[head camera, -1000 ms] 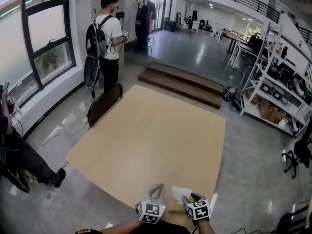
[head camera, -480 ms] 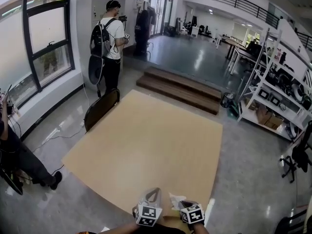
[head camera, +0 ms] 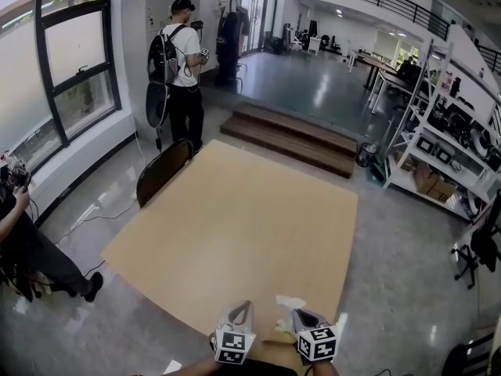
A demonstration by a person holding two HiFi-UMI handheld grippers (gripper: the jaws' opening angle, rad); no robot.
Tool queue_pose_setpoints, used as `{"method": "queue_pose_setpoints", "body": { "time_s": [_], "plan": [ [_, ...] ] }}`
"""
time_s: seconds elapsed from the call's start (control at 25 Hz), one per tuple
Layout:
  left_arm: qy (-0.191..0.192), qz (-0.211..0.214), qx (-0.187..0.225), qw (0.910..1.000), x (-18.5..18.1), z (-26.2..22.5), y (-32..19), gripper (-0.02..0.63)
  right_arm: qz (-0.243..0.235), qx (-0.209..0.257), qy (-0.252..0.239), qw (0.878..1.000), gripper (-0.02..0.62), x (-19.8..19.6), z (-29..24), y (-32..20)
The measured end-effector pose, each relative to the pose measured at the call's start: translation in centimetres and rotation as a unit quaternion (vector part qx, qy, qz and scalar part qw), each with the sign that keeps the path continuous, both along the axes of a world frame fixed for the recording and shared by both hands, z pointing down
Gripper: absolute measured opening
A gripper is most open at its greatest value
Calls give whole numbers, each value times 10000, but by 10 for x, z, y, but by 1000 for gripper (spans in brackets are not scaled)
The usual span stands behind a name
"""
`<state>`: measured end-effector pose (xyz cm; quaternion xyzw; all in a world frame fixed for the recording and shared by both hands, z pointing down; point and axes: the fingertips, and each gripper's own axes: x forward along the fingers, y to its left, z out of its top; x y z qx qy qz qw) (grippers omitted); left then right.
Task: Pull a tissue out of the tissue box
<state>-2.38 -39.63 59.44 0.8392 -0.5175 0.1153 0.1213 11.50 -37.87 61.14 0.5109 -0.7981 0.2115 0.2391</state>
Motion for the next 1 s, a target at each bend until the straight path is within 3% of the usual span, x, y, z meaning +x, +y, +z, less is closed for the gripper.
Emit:
{"method": "queue_pose_setpoints", "body": {
  "time_s": [0.2,0.4,0.68,1.0],
  "plan": [
    [114,-128,50,9998,-3,-10,13,18,310,838,-235,9957,-2,5,-53,0],
    [157,-201,134,9996,9,-13,35,18,498,1396,-276,9886,-2,25,-77,19],
    [127,-342,238,9991,29,-22,86,18,401,1697,-412,9838,-2,42,-87,68],
    [-33,-805,268,9964,41,-23,160,18,6,1872,-671,9800,-2,56,-90,134]
  ]
}}
